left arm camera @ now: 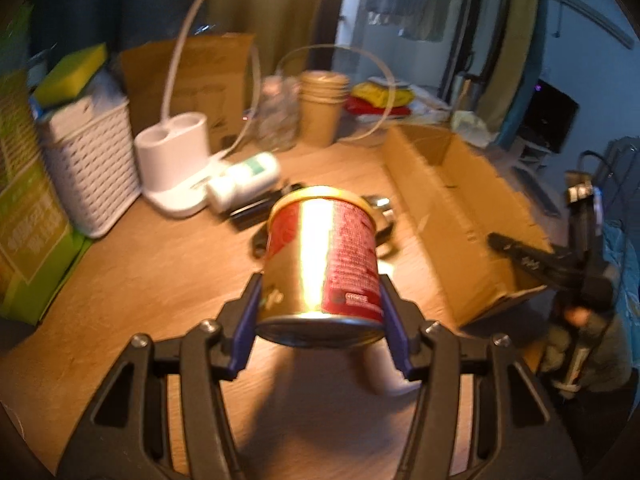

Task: Organize rigid objects
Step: 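Carry the tin can with the left tool and lower it into the box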

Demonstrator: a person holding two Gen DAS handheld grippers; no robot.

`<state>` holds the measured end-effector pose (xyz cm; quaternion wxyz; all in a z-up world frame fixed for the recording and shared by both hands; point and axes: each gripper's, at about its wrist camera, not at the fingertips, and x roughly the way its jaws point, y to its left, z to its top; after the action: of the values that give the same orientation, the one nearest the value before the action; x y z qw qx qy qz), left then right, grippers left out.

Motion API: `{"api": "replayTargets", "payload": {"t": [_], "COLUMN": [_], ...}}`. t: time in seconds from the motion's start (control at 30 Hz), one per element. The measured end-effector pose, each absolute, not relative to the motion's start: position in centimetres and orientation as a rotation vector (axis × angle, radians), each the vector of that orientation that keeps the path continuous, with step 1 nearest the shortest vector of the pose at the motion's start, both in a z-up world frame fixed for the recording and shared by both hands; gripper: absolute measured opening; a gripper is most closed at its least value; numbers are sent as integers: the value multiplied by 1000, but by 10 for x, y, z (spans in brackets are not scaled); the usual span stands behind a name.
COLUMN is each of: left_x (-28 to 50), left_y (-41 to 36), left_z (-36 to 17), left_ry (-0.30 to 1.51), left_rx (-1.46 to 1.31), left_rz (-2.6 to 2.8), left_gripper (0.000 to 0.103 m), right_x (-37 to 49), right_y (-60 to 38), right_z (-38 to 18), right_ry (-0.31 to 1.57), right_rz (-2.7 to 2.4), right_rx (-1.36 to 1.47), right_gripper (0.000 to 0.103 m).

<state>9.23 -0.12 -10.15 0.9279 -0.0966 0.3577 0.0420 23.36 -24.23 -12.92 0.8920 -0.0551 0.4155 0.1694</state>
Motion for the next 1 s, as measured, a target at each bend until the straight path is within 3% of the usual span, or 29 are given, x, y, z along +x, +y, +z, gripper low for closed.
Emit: {"api": "replayTargets", "payload": {"t": [1.0], "left_x": [138], "left_y": [-95], "left_z": [-76], "left_ry": [708], "left_rx": [-96], "left_rz": [-87], "left_gripper": [56], "right_x": [234], "right_y": [-243], "right_z": [-129], "right_ry": [856], "right_rz": [366], "right_rx": [-97], "right_gripper": [8]}}
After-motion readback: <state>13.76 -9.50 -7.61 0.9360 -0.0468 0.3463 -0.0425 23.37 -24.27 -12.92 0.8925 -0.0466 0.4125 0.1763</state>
